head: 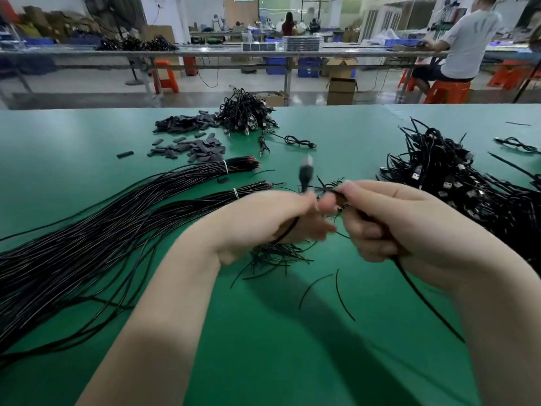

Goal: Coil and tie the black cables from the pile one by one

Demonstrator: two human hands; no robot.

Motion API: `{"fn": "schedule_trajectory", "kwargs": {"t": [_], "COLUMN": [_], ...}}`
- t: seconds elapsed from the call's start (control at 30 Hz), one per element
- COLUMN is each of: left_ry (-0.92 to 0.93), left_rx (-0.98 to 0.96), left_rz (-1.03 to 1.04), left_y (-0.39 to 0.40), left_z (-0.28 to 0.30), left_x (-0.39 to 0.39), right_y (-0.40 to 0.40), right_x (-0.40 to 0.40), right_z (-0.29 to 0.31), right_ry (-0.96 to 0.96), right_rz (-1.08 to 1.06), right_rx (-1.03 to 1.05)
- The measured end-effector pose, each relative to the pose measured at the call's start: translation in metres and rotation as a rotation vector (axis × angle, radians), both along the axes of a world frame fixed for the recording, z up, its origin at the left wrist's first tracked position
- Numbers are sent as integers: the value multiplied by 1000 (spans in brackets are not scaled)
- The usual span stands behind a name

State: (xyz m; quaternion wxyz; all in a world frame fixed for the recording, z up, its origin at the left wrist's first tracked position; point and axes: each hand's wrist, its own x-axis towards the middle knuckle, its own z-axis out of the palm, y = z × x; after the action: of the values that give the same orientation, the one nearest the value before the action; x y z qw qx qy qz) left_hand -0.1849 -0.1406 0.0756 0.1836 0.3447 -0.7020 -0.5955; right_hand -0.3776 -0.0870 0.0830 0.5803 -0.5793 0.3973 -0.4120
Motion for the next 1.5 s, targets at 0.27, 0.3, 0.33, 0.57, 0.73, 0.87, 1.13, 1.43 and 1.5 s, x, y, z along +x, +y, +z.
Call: {"fn": "schedule_trajectory", "kwargs": {"t": [0.27, 0.3, 0.33, 0.57, 0.73, 0.87, 1.13, 1.43, 1.5], "left_ry": [662, 606, 495, 78, 763, 690, -67, 727, 683], "left_rx": [226, 194, 155, 84, 308, 201, 11, 278, 254], "left_rz": [-26, -78, -148, 98, 102, 83, 156, 345, 348], "left_y": [15, 20, 22, 11, 6, 12, 8, 9, 11], "left_z": [31, 34, 36, 13, 26, 32, 9, 23, 19], "left_x": [11, 14, 18, -5, 6, 17, -10, -6, -12], "right_y": [-11, -13, -14, 0, -5, -17, -6, -7, -9], "right_x": [28, 24, 18, 7, 34, 29, 12, 36, 35], "right_z": [-46, -48, -46, 1, -29, -55, -9, -24, -26], "right_ry": [287, 412, 485, -25, -41, 347, 121, 217, 218], "right_rz": [274, 166, 36, -89, 262, 56, -243, -26, -55], "right_rx": [157, 137, 105, -113, 37, 111, -125, -55, -63]}}
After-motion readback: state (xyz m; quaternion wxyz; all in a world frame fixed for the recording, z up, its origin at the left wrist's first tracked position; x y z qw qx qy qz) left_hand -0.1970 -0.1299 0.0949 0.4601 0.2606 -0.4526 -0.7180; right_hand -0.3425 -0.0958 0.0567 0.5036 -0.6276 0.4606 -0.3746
